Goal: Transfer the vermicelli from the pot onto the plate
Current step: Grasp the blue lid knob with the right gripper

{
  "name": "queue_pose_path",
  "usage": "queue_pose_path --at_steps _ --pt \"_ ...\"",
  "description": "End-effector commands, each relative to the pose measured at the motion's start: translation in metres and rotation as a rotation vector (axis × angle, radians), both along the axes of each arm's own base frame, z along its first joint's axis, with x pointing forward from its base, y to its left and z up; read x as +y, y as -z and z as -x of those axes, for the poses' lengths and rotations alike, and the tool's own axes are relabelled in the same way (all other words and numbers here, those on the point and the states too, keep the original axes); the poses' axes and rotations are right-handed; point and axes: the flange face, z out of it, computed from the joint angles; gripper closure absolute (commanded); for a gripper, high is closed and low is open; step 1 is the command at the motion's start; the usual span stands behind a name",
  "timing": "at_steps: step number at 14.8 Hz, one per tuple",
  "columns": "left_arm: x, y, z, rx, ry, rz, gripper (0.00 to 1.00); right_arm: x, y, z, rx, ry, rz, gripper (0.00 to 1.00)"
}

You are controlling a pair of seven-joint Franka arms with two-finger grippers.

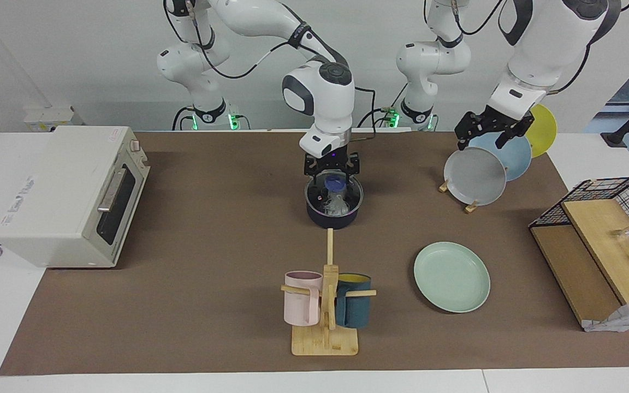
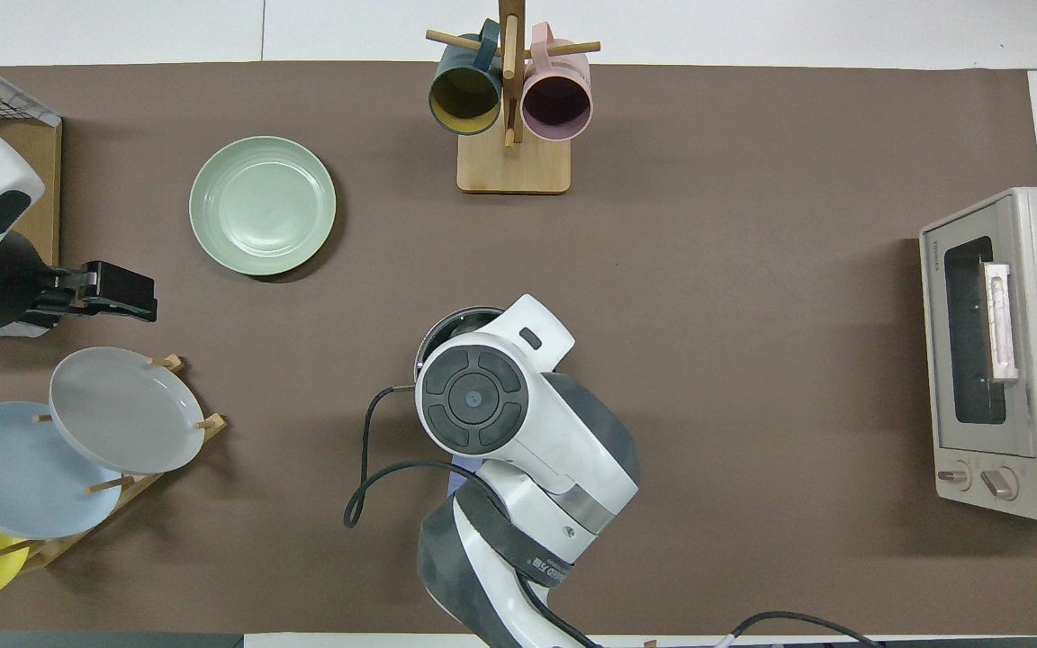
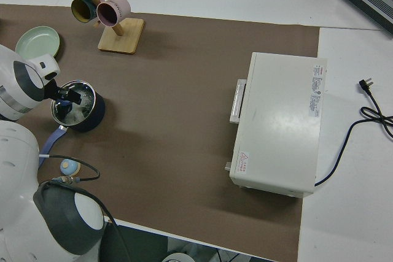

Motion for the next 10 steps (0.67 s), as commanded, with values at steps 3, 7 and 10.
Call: queue_pose_path --at_steps 3,7,10 --pt "0.0037 -0.0037 0.0061 -0.004 -0.003 -0.021 0.00 0.0081 -0.0024 -0.0095 -0.029 -0.013 -0.012 0.04" --pt "0.0044 -0.0039 0.0056 -0.007 -0.005 -0.021 0.00 0.0079 -0.0016 -0.0093 -0.028 -0.013 -0.011 0.14" --pt "0.0035 -0.0049 0.0053 -0.011 -0.006 -0.020 0.00 0.0090 -0.0021 -0.0093 -0.029 -0.017 -0.011 0.26"
